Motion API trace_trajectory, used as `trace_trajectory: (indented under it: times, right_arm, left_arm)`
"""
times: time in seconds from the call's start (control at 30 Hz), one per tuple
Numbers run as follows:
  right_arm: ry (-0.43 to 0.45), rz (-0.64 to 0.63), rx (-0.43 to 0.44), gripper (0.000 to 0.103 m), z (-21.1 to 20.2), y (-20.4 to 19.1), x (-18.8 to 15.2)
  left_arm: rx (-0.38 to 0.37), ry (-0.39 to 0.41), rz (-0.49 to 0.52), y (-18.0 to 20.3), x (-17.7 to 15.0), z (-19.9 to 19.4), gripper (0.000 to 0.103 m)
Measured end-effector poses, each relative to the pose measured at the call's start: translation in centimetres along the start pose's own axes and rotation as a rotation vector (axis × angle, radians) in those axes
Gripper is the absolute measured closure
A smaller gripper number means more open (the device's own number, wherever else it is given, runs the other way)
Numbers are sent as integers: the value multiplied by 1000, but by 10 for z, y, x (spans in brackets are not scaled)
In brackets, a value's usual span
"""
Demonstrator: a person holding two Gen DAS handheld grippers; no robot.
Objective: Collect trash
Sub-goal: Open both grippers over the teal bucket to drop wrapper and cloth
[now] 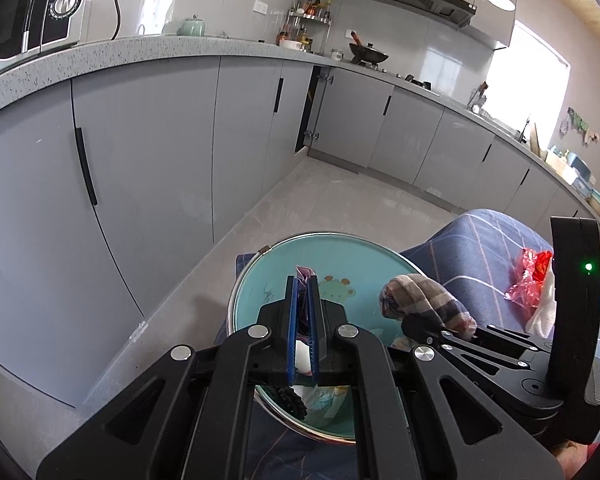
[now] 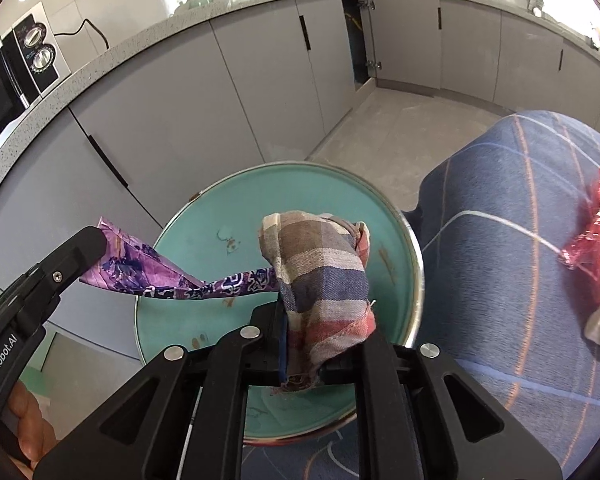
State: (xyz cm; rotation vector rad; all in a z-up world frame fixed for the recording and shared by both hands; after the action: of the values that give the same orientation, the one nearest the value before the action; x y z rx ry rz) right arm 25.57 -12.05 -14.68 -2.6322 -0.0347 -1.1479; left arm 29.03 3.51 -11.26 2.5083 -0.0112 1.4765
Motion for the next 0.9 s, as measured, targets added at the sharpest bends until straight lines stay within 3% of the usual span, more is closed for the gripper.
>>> trace_trajectory:
  times: [0.07, 0.1, 0.17, 0.27, 0.4, 0.6, 0.8, 0.9]
  right_arm:
    - [5, -7, -1, 63, 1, 0, 0]
    - [9, -7, -2, 60, 1, -1, 1]
    - [16, -12, -3, 60, 0, -1, 3]
    - [22, -13, -1, 58, -2, -2, 6]
    - [32, -12, -3, 57, -9, 0, 7]
    - [51, -11, -11, 54, -18, 1, 11]
    - [71, -3, -23, 44, -30, 7, 14]
    - [86, 10, -34, 33, -40, 13, 15]
  left_arm:
    - [3, -4, 1, -2, -2, 2, 95]
    - [5, -5, 2, -2, -2, 2, 94]
    - [12, -9, 1, -4, -3, 3, 93]
    - [32, -5, -8, -8, -2, 2, 70]
    - [51, 6, -4, -11, 0, -3, 54]
    - [78, 14, -20, -13, 4, -10, 39]
    - [124, 22, -30, -15, 6, -17, 20]
    - [171, 30, -23, -17, 7, -22, 8]
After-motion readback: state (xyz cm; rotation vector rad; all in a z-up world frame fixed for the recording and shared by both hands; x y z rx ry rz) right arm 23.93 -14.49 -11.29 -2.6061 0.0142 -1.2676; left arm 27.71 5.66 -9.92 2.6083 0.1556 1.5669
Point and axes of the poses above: each gripper's, at about its wrist camera, not at the fingertips, and z roughly the way its jaws point, y to its right, x to its top, the point moved 9 cm from there along z, roughly the way its jaws point, and after that the axes turned 10 degrees about y, right-handed, at the moved point
